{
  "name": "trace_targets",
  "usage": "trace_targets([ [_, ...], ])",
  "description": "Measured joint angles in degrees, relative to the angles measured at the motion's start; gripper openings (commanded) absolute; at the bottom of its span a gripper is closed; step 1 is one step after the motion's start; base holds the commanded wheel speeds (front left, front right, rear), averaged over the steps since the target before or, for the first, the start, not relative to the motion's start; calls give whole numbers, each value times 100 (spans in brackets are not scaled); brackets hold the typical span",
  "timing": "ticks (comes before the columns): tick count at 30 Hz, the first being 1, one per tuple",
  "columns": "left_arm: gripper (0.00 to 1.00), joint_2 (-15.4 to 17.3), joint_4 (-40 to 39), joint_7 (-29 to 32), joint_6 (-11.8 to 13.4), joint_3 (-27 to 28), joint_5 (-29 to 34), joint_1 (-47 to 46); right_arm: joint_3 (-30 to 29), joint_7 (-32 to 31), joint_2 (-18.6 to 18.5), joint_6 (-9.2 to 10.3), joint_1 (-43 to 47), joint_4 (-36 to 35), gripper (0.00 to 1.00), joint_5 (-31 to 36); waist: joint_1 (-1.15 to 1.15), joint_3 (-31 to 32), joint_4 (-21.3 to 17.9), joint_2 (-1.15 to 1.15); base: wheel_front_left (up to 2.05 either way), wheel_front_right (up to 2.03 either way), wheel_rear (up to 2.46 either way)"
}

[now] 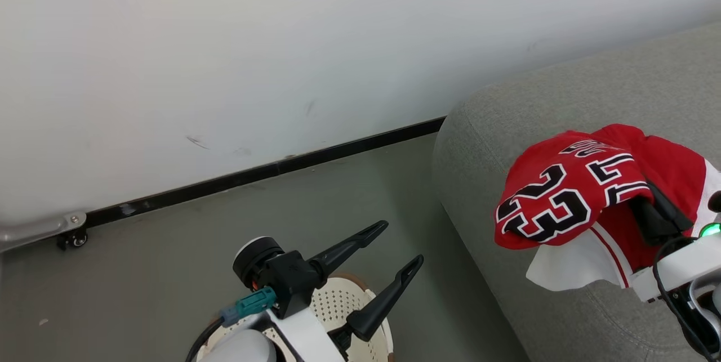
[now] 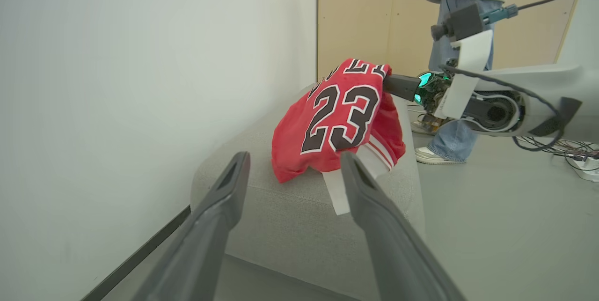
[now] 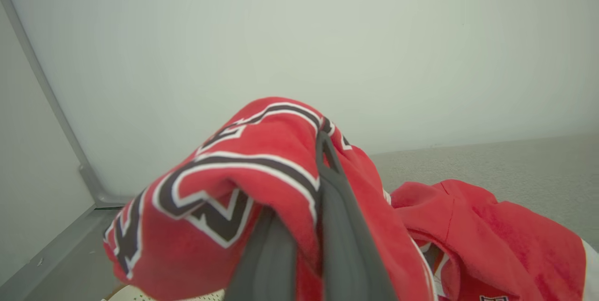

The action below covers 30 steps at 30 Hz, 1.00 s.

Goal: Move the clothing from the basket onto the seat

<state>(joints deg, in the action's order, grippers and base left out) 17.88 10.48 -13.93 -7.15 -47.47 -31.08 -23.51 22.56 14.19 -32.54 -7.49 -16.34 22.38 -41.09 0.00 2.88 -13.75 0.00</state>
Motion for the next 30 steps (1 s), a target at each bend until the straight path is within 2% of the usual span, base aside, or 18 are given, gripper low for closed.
trace_targets([
  [17,100,25,-76,-22,0,-123,-99,81,-343,0,-20,0,368,-332,0,282,0,-21,-477,0,0,0,0],
  [30,100,15,-144,-23,0,-66,-55,117,-391,-24,-22,0,442,-448,0,394,0,-146,-545,0,0,0,0],
])
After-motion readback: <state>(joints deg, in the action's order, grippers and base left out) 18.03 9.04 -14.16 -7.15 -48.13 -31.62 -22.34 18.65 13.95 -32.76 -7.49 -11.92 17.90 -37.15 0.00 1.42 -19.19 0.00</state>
